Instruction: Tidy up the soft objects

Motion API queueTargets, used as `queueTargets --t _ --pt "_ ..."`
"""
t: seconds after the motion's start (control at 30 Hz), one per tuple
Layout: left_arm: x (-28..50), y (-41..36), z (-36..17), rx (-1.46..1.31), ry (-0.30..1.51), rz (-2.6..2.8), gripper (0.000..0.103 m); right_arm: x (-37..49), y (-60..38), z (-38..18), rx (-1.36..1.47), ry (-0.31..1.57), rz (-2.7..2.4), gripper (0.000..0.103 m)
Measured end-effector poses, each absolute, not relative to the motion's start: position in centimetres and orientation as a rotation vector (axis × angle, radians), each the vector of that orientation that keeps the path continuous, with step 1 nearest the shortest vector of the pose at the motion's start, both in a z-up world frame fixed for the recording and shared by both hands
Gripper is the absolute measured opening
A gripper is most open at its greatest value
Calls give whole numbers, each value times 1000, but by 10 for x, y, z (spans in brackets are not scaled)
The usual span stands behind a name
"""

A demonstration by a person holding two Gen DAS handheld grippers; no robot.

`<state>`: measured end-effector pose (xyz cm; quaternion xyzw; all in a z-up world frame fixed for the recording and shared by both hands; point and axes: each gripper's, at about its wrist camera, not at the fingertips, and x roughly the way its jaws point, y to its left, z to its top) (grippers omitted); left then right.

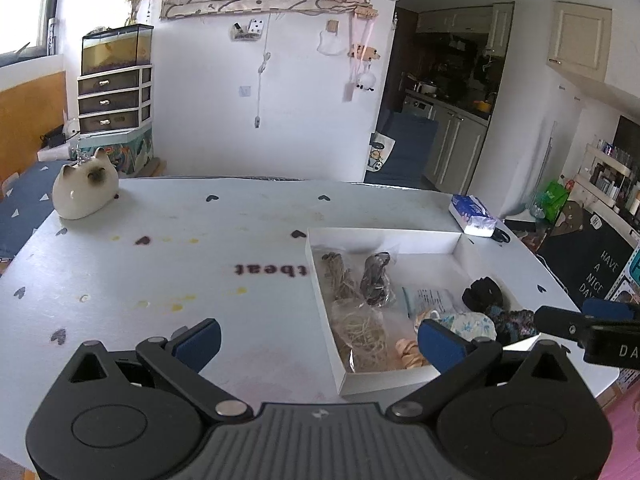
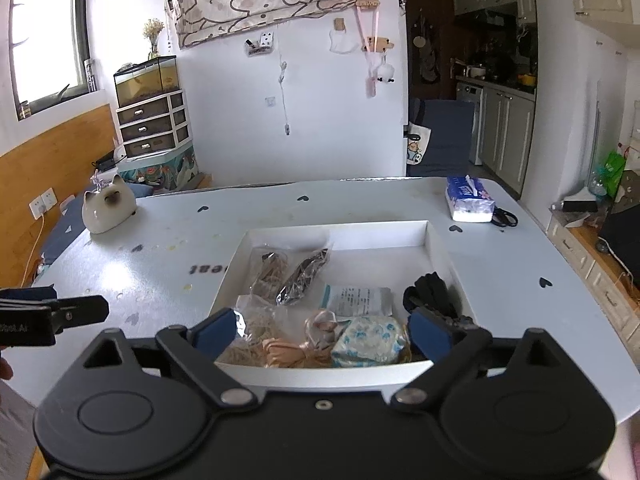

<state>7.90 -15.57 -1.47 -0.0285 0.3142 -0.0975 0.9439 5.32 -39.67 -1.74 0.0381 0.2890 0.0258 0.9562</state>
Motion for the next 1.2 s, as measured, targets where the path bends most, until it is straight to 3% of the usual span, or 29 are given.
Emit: queueTargets --t 0.4,1.2 --pt "50 -144 -15 -29 621 -165 103 29 -384 -15 45 565 47 103" --pt "28 -132 -14 -20 608 -147 103 10 -371 -13 33 539 46 103"
